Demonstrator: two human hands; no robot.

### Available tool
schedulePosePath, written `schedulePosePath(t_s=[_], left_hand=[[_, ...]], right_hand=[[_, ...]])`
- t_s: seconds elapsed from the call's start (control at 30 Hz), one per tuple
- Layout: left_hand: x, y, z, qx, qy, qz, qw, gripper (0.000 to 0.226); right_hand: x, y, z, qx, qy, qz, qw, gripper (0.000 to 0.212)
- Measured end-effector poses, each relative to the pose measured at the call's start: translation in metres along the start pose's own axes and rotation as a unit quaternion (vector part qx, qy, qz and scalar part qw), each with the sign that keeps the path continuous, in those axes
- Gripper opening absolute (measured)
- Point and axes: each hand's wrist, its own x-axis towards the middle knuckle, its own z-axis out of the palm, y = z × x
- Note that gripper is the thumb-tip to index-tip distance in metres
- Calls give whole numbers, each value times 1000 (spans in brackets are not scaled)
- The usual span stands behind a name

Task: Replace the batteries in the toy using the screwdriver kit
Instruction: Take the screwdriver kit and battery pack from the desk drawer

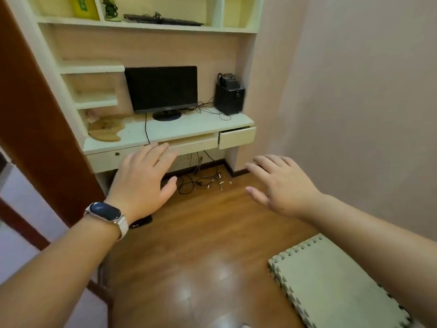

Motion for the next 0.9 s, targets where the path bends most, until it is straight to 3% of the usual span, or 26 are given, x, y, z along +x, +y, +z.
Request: schedulePosePath(t_s=[0.23,0.43,0.9], left_hand=[[53,51,87,-21,-87,-1,996,61],[112,103,115,-8,-127,14,992,61],[244,147,90,31,-69,24,997,59]], right_hand=[[9,56,78,42,-49,46,997,58],[4,124,108,83,-47,78,992,55],[45,245,85,103,31,88,990,54]])
